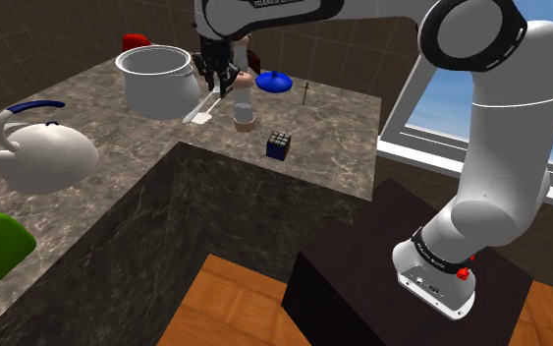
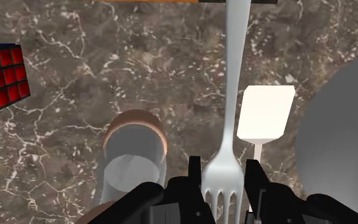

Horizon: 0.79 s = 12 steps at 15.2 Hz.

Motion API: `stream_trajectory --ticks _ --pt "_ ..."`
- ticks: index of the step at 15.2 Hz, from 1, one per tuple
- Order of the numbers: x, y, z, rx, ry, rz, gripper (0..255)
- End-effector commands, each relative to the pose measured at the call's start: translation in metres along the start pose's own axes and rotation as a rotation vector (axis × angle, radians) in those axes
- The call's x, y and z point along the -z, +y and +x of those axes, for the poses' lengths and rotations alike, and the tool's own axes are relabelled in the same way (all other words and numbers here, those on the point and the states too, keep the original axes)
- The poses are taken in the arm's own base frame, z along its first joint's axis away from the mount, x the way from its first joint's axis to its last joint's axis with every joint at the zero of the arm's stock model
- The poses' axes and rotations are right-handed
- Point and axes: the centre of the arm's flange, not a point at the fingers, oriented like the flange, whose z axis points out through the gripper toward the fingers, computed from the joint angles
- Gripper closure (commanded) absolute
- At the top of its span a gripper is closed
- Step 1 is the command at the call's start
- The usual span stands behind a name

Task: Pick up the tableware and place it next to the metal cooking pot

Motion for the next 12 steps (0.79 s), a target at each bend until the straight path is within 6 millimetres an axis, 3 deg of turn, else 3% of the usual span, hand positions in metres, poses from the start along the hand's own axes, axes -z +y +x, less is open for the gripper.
stream_trajectory --ticks 1,8,12 --pt "-0.083 0.010 -0.002 0.005 -0.039 -0.114 255" --pt "-0.120 0.015 -0.006 0.005 -0.039 -0.114 255" --pt "-0.120 0.015 -0.006 0.005 -0.039 -0.114 255"
